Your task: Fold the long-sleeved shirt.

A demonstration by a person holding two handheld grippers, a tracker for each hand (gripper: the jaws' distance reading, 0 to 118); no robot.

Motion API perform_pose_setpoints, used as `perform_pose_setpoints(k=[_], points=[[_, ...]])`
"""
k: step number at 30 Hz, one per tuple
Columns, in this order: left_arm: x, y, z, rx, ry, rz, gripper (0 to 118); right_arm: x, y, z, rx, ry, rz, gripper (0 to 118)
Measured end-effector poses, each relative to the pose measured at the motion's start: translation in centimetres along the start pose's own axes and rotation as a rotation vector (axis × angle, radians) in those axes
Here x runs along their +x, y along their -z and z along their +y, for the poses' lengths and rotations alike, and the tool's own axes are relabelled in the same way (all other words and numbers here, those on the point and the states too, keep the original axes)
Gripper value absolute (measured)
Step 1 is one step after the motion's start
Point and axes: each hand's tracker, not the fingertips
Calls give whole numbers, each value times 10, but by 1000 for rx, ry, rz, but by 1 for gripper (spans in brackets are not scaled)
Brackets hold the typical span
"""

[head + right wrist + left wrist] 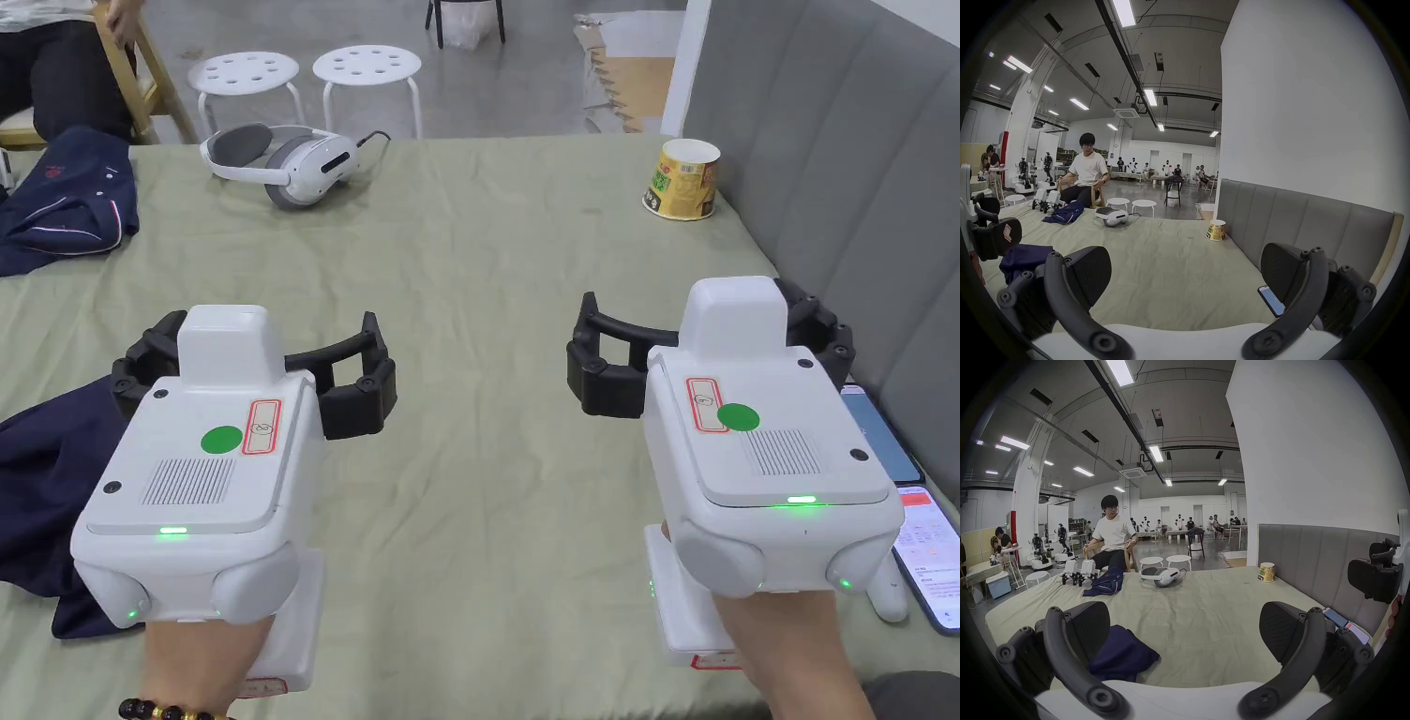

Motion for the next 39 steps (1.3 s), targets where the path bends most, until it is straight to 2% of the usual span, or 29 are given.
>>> perform_pose_setpoints(k=[25,34,39], points=[[2,-2,1,6,3,-11,111,7,-2,0,14,11,-16,118],[5,3,1,6,40,-27,111,14,-1,1,13,14,-52,118],[7,2,2,16,35,-23,111,19,-1,3,-8,39,-41,118]])
